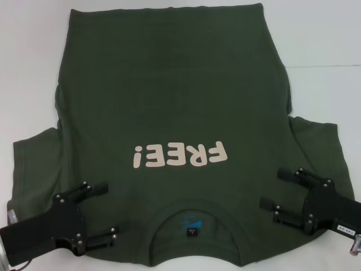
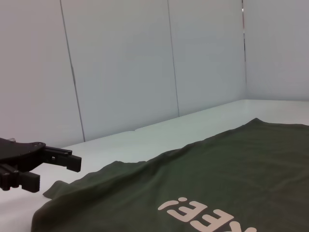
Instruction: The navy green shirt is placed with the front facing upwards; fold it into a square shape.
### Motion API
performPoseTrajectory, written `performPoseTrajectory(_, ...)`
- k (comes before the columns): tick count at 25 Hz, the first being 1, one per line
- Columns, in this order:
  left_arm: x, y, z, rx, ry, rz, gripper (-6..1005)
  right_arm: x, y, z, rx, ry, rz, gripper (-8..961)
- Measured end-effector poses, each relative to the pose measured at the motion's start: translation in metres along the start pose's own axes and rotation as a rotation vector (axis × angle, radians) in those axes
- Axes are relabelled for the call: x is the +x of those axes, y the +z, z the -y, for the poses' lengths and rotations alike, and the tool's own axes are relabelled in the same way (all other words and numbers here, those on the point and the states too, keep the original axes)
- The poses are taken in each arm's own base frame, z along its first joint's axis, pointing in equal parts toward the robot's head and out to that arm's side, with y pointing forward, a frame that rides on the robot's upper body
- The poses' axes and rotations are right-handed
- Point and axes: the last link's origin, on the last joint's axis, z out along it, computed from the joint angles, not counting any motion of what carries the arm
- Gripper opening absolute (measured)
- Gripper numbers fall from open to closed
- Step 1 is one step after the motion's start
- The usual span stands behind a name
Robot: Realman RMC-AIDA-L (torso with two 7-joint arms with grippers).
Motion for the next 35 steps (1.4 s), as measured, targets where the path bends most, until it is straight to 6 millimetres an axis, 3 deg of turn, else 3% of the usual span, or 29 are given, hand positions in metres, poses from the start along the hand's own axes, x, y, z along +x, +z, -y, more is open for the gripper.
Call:
performPoseTrajectory(25,0.001,-0.001,0.001,0.011,-0.011,-0.01,893,0.0,0.001,-0.001,-0.004,0.007,0.005,839)
performPoseTrajectory(30,0.012,-0.008,0.01,0.022,-0.172,-0.028,888,0.0,0.001,-0.001,-0.004,0.005,0.005,839)
performPoseTrajectory(35,0.035,-0.032,0.028,0.024,-0.392,-0.022,883,-0.001,0.001,0.0,-0.002,0.007,0.004,839)
